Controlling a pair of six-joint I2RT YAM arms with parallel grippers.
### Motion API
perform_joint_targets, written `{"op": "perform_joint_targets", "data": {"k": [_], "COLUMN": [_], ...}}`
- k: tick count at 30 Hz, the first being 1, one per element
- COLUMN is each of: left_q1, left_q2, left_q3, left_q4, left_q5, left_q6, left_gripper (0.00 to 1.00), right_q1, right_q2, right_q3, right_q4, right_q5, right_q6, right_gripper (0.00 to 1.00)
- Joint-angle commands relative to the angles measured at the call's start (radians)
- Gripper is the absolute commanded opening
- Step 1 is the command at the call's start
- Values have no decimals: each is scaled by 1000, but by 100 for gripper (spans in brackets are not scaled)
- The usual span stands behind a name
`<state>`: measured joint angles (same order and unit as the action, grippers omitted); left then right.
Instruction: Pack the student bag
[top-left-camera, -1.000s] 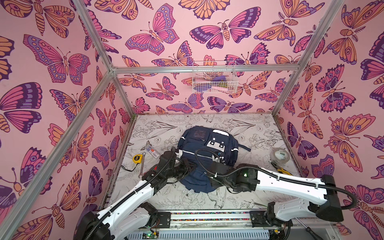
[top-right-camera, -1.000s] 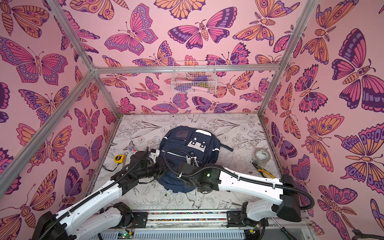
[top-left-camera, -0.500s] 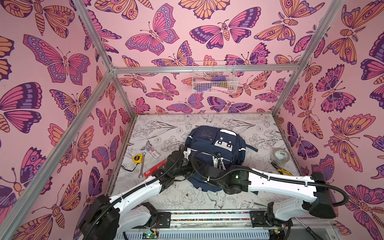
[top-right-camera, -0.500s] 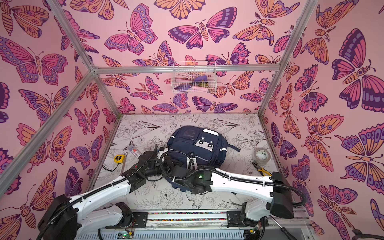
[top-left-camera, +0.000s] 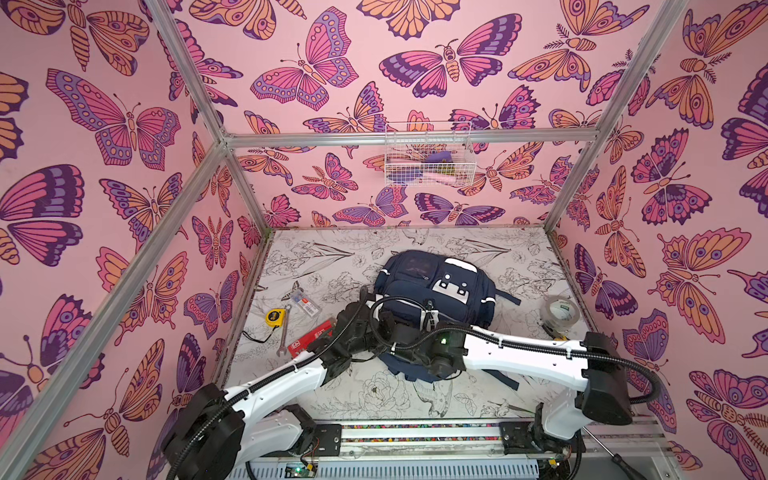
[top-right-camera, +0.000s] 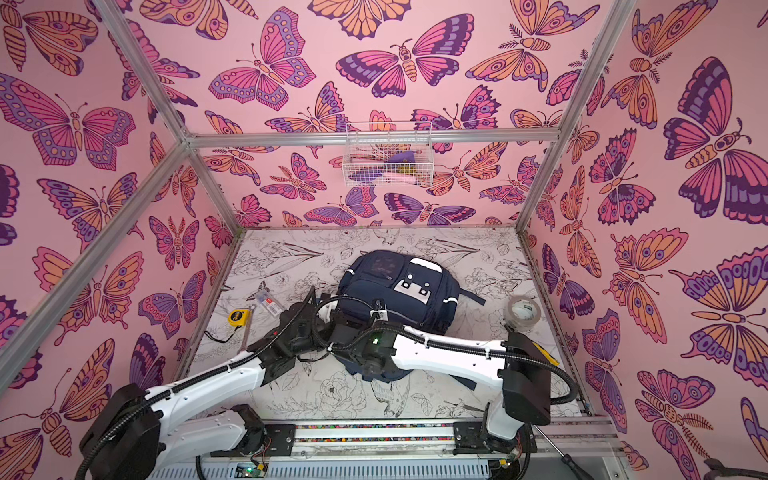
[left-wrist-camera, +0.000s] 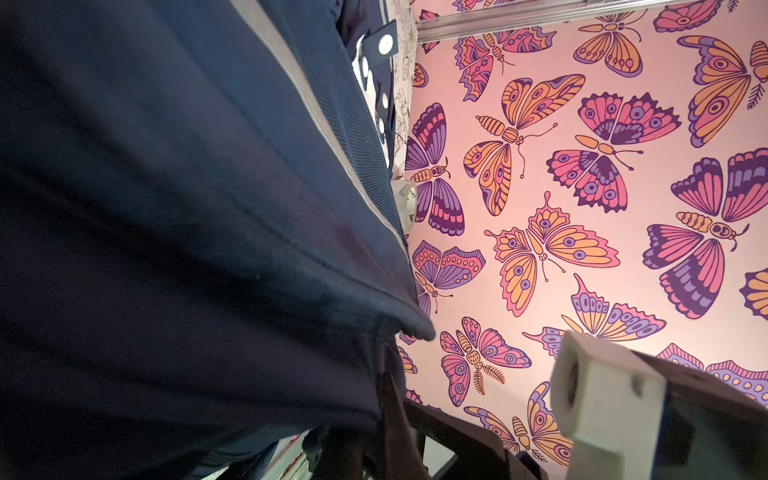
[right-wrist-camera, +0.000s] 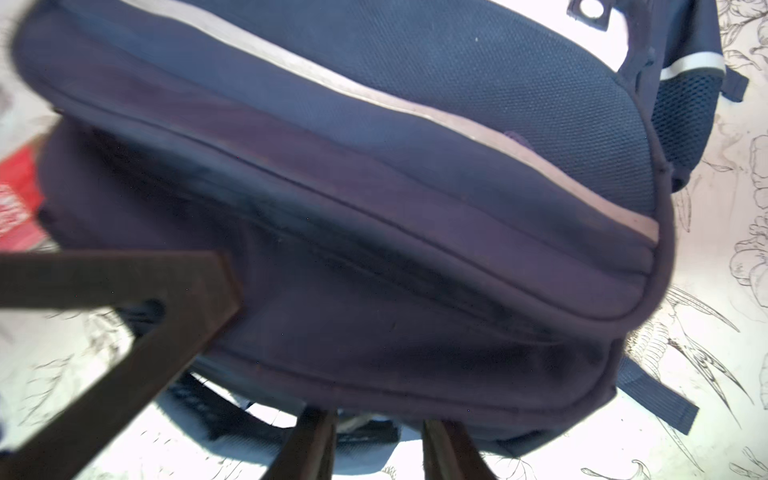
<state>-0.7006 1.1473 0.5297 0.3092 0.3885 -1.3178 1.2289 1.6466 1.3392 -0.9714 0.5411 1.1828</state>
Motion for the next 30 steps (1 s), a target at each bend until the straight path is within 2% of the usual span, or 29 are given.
{"op": "perform_joint_targets", "data": {"k": [1, 4, 13, 16, 19, 22, 26, 30], "left_q1": [-15, -14, 11, 18, 31, 52, 102, 129], "left_q2": [-11, -17, -13, -15, -49, -108, -157, -176], "left_q3": [-5, -13, -42, -36, -16, 2, -16, -19], "left_q4": [173, 178, 156, 130, -37, -265, -353, -391], "left_q5": [78, 73, 49, 46, -12, -123, -155, -139], "left_q6": [7, 7, 8, 25, 76, 127, 148, 169], "left_gripper": [0, 0, 0, 0, 0, 0, 0, 0], "right_q1": [-48, -57, -58, -58, -59, -61, -65, -82], "right_q2": [46, 57, 17, -8, -38, -63, -102, -137], "right_q3": [47, 71, 59, 38, 7, -19, -80, -126], "right_q4": [-54, -112, -223, -244, -244, -257, -244, -260], "right_q5": [44, 45, -34, -50, -76, -114, -184, -178], "right_q6": [28, 44, 66, 72, 49, 15, -50, -98], "right_gripper": [24, 15, 1, 0, 0, 0, 0, 0]}}
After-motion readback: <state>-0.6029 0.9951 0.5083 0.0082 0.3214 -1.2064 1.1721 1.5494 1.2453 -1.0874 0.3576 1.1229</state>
